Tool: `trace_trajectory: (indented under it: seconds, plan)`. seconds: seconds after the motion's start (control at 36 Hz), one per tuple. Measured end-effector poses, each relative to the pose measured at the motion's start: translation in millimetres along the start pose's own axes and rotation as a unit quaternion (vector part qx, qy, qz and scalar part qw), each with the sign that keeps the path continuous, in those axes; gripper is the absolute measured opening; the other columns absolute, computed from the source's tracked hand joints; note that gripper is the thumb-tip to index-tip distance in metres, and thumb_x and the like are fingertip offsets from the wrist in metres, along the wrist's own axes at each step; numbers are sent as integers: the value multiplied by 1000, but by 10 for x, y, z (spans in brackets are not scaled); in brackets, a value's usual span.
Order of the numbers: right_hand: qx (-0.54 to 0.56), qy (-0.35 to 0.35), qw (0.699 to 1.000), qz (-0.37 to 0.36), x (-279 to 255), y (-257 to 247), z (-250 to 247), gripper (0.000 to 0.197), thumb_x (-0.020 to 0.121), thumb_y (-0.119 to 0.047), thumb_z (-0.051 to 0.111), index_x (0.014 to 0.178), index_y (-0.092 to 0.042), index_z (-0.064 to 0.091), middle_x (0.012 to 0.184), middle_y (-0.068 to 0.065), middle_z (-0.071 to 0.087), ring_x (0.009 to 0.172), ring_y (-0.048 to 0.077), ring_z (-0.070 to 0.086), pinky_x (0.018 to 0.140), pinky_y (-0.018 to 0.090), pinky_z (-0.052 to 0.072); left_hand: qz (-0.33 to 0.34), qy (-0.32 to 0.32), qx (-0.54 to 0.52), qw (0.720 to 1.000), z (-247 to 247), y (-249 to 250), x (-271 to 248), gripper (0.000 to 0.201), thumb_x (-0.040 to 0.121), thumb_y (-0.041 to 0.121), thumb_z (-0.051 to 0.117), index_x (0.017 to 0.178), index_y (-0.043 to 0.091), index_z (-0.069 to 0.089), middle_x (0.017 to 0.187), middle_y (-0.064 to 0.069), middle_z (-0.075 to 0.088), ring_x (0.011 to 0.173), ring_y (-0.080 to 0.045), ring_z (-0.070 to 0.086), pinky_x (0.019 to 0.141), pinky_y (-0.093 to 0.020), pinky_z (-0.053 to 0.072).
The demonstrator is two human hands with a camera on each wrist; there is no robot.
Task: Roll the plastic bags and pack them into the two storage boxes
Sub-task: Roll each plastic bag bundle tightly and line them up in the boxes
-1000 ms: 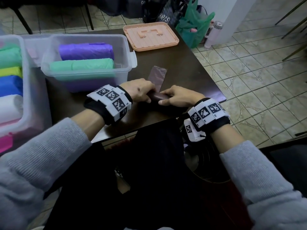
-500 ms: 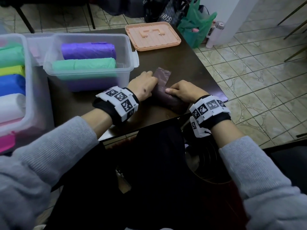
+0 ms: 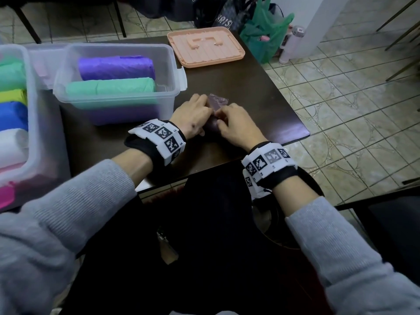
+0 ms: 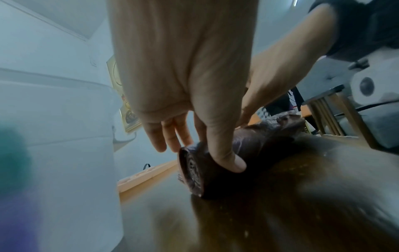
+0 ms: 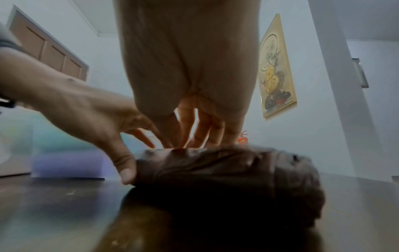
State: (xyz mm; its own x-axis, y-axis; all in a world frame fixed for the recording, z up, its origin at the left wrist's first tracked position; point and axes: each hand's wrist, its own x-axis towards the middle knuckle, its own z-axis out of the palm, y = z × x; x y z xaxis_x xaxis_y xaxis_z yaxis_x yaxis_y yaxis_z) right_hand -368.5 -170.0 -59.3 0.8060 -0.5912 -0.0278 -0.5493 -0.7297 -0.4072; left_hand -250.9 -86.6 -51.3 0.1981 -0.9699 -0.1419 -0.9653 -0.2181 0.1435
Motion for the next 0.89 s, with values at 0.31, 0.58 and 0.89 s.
trace_trajectory:
  seconds: [0.31,0.58,0.89]
  plan:
    - [-91,12,996,-2,-125,-54,148,47,85,-17,64,127,-7,46,128,12,45,118,29,44,94,39,40,-23,-35,-72,997,-79,9,8,52,72,8,75,113,1,42,115,-21,55,109,-37,52,89,-45,44]
    - [5,-93,995,30,-35,-56,-140,44,82,-24,69,123,-15,56,121,10,60,112,26,55,91,29,41,-35,-71,-93,993,-133,-77,28,42,83,16,69,122,10,55,116,-15,60,107,-30,56,81,-30,40]
    - [-59,-200,976,56,138,-35,-251,42,98,-35,44,137,-22,48,138,13,46,128,32,41,106,41,35,-26,36,-119,992,-92,-34,-11,35,83,7,64,117,9,60,118,-14,59,112,-30,53,95,-39,43]
